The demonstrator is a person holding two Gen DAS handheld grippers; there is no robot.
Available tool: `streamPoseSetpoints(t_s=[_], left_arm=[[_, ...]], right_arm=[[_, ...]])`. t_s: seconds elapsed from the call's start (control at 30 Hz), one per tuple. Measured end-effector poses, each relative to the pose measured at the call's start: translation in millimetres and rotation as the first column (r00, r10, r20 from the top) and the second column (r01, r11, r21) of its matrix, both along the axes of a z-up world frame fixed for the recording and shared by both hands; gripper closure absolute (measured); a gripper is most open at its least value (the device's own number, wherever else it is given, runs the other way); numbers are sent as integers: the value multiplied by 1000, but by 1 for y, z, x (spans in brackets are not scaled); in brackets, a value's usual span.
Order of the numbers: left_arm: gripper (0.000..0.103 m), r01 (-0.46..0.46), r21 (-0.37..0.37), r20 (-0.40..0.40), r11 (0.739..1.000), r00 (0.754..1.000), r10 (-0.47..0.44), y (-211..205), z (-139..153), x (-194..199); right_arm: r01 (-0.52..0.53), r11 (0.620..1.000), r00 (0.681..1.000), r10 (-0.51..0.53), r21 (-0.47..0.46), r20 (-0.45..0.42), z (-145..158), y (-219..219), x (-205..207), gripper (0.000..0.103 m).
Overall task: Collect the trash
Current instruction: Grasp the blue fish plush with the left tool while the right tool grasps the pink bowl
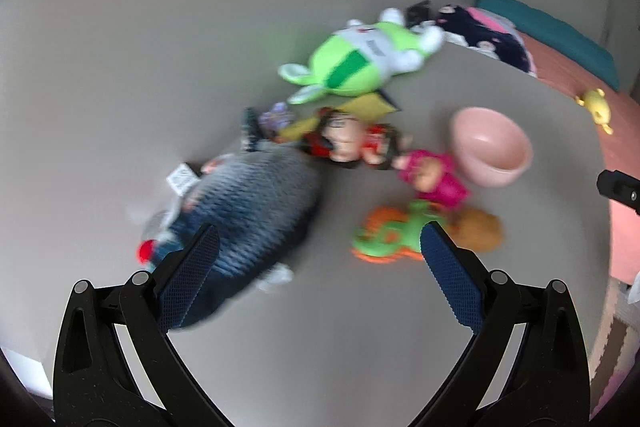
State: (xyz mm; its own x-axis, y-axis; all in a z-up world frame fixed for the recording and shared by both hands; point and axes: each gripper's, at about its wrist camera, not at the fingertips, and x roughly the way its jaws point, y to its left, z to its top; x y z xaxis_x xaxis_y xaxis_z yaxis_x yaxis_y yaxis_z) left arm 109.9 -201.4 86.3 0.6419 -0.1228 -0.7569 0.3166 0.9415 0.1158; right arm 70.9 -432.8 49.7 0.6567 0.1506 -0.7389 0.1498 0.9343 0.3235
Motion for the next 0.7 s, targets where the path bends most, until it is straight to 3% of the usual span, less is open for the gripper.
streamPoseSetpoints(t_s=[0.2, 0.37, 0.47, 0.6, 0.63, 0.7], left_arm=[[6, -37, 58, -19, 998, 999, 38, 17, -14, 24], [6, -61, 137, -20, 989, 998, 64, 19, -29, 41], [6, -78, 142, -1, 987, 997, 79, 24, -35, 45], [39, -124, 28, -17, 992, 992, 125, 46, -32, 48], [43, -141, -13, -35, 990, 989, 141, 53, -29, 49], [59, -159, -61, -42, 985, 987, 156, 63, -22, 45]], right_arm=[[15, 999, 997, -17, -36, -71, -12, 25, 52, 27], [30, 994, 992, -42, -101, -119, -28, 38, 85, 29], [31, 992, 989, -49, -126, -141, -36, 41, 93, 46], [23, 993, 986, -41, -113, -160, -44, 39, 95, 84], [22, 994, 987, -39, -105, -154, -43, 38, 94, 93], [23, 995, 989, -37, -99, -140, -40, 36, 90, 95]])
